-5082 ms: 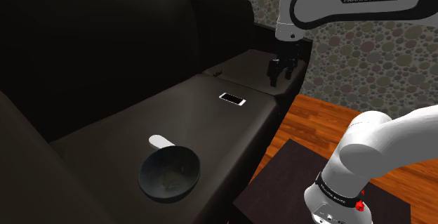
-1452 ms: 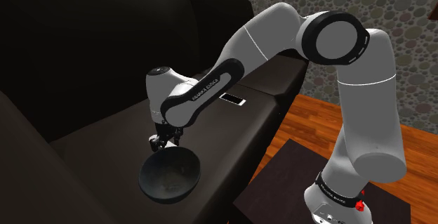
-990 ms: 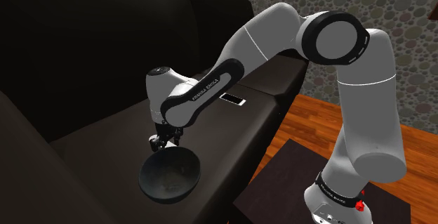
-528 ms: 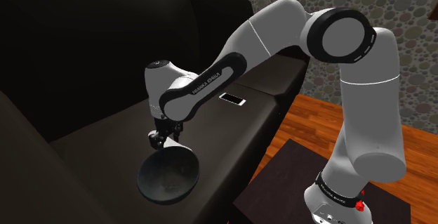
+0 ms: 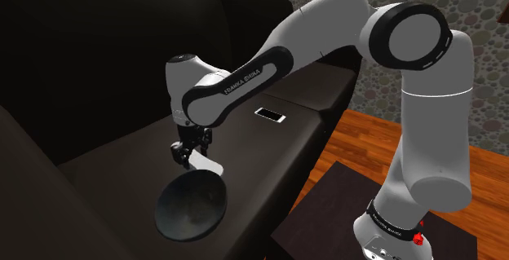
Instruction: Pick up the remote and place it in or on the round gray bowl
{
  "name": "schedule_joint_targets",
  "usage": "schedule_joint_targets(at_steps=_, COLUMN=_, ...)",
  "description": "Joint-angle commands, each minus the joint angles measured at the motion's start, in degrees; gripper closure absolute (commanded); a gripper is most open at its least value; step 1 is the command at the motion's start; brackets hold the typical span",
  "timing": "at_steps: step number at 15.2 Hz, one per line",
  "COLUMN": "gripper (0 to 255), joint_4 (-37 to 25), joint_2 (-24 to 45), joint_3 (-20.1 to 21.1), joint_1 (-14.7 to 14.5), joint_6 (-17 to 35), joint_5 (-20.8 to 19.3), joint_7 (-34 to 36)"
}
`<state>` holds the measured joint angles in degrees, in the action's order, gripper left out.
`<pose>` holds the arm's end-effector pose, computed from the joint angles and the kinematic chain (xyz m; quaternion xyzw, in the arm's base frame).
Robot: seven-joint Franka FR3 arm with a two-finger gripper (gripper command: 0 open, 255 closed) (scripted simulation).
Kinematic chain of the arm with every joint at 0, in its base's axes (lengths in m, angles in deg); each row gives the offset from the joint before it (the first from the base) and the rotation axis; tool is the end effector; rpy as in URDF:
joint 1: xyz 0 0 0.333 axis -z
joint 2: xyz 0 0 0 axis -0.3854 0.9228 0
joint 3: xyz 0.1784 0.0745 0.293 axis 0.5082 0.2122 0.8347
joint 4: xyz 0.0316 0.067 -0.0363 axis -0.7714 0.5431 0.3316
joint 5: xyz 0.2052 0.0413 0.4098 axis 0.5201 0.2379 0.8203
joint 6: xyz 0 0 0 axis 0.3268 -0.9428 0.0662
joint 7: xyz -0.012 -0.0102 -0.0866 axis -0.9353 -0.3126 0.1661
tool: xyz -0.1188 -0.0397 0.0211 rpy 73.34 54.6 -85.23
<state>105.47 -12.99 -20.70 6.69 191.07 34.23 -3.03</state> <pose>0.5946 0.3574 0.3011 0.9971 0.0755 -0.0011 0.0075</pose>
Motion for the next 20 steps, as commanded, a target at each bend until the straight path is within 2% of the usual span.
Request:
schedule_joint_targets(at_steps=1, gripper=255, joint_4=-0.5, joint_2=-0.9, joint_3=0.2, joint_1=0.1, joint_6=-1.4, joint_5=0.4, joint_7=-0.2)
schedule_joint_targets(at_steps=20, gripper=255, joint_4=-8.1, joint_2=-6.3, joint_3=0.9, joint_1=0.6, joint_6=-14.1, joint_5=2.6, joint_7=-1.8)
